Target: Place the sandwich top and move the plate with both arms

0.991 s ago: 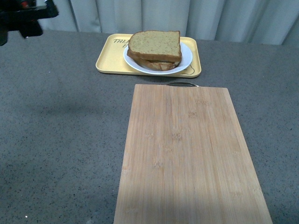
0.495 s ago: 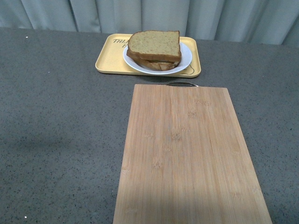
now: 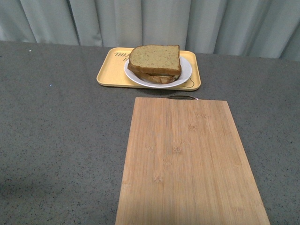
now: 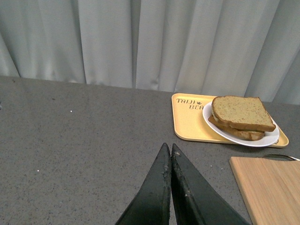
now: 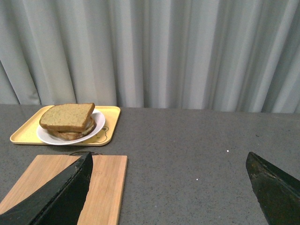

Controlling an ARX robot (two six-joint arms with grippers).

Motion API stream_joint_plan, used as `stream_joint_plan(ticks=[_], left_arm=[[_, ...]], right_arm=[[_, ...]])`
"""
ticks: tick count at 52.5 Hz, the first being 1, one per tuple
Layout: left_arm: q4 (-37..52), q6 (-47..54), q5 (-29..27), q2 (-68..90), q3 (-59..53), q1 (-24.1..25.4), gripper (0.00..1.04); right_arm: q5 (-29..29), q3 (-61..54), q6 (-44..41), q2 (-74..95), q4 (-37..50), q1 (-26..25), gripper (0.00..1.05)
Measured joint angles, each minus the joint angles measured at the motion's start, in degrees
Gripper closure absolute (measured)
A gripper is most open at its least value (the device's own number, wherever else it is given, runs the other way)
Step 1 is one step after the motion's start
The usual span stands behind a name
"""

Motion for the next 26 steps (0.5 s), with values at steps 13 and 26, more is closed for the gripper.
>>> stream_joint_plan(ticks=[13,26], left_arm=[[-8.9,0.0,0.1,-11.3,-2.3,0.0,1.01],[-17.2,0.0,0.1,-20.9,-3.0,0.0,1.01]], right_arm=[[0.0,0.0,0.0,0.0,0.0,0.0,0.09],[0.0,0.0,0.0,0.0,0.0,0.0,0.09]])
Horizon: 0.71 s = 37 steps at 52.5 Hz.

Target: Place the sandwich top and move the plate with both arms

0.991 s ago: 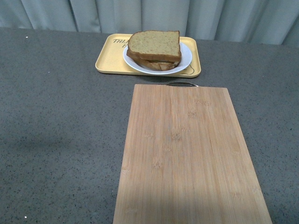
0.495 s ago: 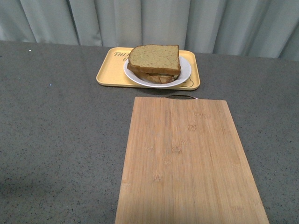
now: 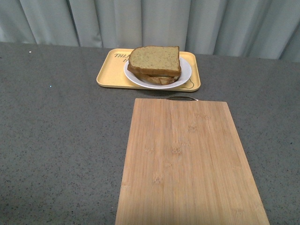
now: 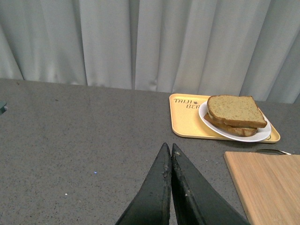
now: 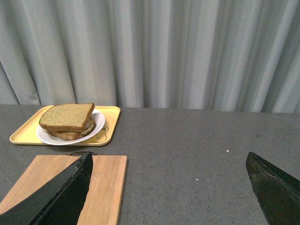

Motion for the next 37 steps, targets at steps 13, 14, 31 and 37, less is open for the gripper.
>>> stream_joint_plan(ticks=[13,14,31,37], left_arm=[[-9.9,0.0,0.0,-10.7,0.0,0.0,1.01],[-10.5,0.0,0.0,-11.4,0.0,0.0,1.01],[-18.0,0.0,0.0,-19.2,0.0,0.0,1.01],[-19.9,0.0,0.0,-21.2,0.0,0.0,1.01]], right_arm=[[0.0,0.0,0.0,0.0,0.0,0.0,0.09],[0.0,0.0,0.0,0.0,0.0,0.0,0.09],[0.0,0.0,0.0,0.0,0.0,0.0,0.09],[0.0,0.0,0.0,0.0,0.0,0.0,0.09]])
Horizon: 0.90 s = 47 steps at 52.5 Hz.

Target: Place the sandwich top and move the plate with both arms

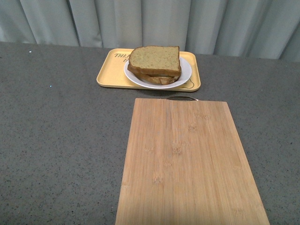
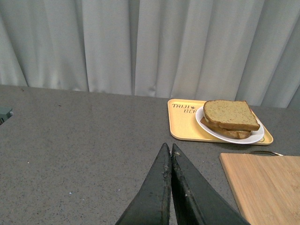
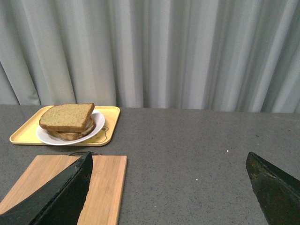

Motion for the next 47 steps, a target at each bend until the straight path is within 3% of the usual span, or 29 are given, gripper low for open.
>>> stream_joint_plan(ticks=[21,28,33,40,47], left_arm=[[-7.0,0.0,0.0,-7.0,0.0,0.0,1.01],[-16.7,0.0,0.1,-15.6,0.0,0.0,1.01],[-17.0,0.0,0.1,-16.6,0.0,0.0,1.01],[-17.0,0.0,0.1,-16.7,0.0,0.0,0.71],[-17.0,0.0,0.1,-16.7,0.0,0.0,0.51]], right_arm=[[0.0,0.0,0.0,0.0,0.0,0.0,0.09],[0.0,0.0,0.0,0.0,0.0,0.0,0.09],[0.0,0.0,0.0,0.0,0.0,0.0,0.09],[0.0,0.0,0.0,0.0,0.0,0.0,0.09],[0.0,0.0,0.0,0.0,0.0,0.0,0.09]])
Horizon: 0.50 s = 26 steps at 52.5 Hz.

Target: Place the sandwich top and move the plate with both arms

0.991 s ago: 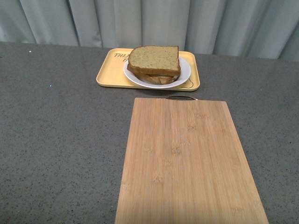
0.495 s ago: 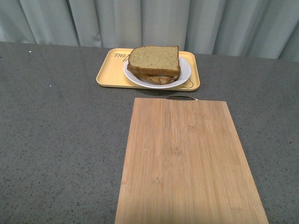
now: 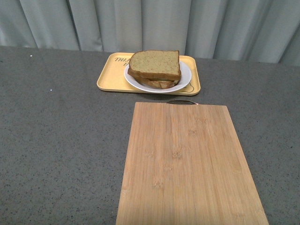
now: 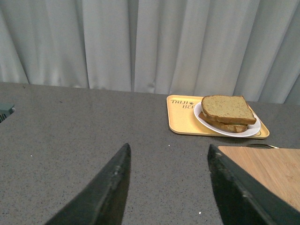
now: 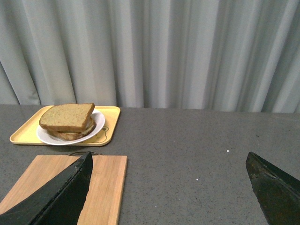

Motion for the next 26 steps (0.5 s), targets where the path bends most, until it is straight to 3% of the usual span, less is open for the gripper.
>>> stream_joint_plan(ticks=[15,26], left_arm=[[0.0,0.0,0.0,0.0,0.0,0.0,0.05],[0.0,0.0,0.0,0.0,0.0,0.0,0.07]], right_arm=[[0.0,0.0,0.0,0.0,0.0,0.0,0.09],[0.0,0.0,0.0,0.0,0.0,0.0,0.09]])
